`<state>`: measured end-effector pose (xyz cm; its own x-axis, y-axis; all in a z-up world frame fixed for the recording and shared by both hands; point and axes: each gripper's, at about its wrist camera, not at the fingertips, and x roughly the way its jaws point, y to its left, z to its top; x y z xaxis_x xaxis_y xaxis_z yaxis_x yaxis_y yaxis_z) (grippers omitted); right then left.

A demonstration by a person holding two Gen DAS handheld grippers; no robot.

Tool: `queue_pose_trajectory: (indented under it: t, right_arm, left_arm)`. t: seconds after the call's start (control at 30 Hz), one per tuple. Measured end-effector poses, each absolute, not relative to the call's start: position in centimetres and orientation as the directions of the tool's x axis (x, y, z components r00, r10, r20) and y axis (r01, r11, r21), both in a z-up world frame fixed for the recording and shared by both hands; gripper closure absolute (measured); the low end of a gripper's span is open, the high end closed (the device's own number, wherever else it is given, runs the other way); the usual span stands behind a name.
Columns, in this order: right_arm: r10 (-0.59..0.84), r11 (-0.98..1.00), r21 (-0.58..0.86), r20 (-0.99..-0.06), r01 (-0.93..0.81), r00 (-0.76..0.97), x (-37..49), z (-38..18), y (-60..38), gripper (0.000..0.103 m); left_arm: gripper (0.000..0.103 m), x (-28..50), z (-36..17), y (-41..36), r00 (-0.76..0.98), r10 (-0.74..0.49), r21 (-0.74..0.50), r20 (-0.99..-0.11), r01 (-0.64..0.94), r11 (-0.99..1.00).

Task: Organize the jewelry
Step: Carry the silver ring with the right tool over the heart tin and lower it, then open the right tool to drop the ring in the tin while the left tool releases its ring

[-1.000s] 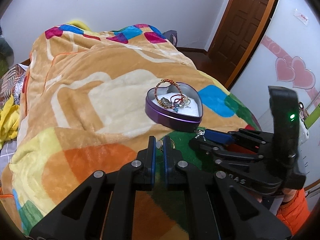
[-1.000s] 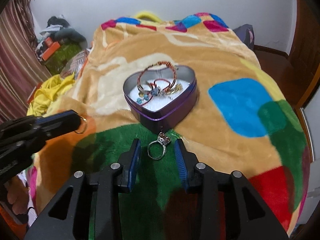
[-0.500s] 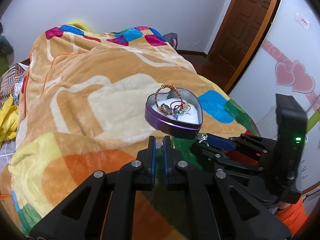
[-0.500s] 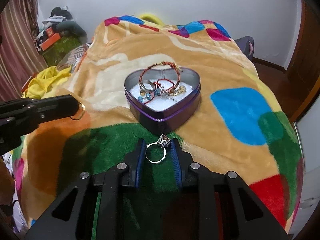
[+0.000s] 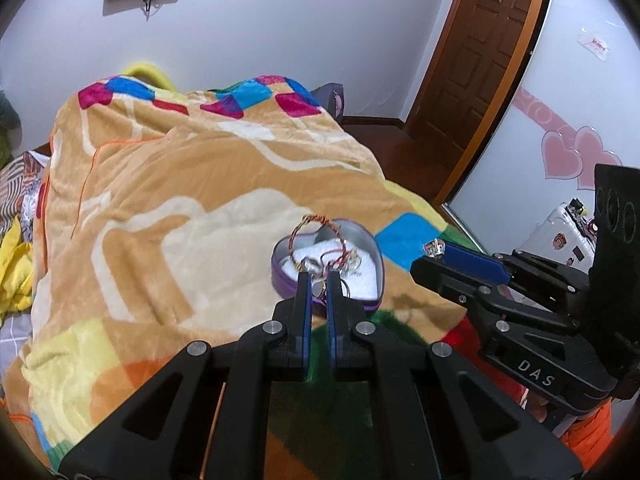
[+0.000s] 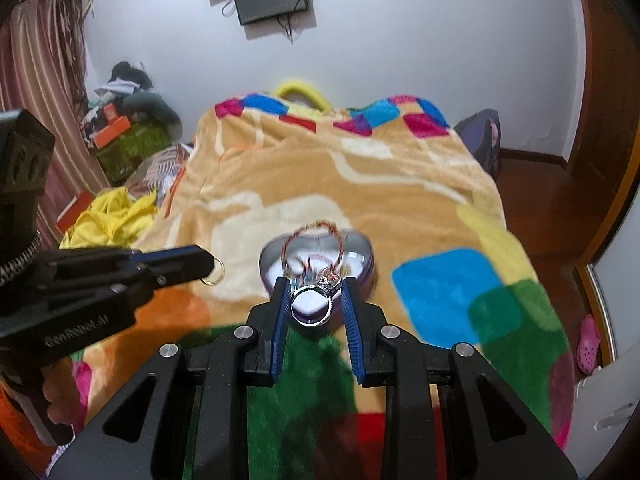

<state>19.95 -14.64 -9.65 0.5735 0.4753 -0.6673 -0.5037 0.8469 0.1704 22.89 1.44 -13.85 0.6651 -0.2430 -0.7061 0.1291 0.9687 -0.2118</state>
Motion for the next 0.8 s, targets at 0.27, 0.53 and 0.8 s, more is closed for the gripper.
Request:
queue_pose_trajectory:
  t: [0.27, 0.53, 0.8]
  right_arm:
    - [0.48, 0.851, 0.182, -0.649, -0.493, 0.59, 21.6, -9.3, -14.2, 0.08]
    - [0.483, 0.842, 0.203, -0.696, -0.5, 0.531, 23.1, -11.2, -13.8, 0.079]
    - [0.479, 0.83, 0.198, -0.733, -0.521, 0.483, 23.8, -12.8, -13.3, 0.079]
  left_arm:
    - [0.098, 24.5, -14.1, 0.7, 0.662, -0.258, -0.209, -0.704, 0.154, 0.966]
    - [0.098, 26.2, -16.2, 0.6, 0.623, -0.271, -0.216, -0.734, 0.165, 0.962]
    - [0.098, 27.3, -17.2, 0.6, 0.603, -0.279, -0.223, -0.747, 0.168, 0.96]
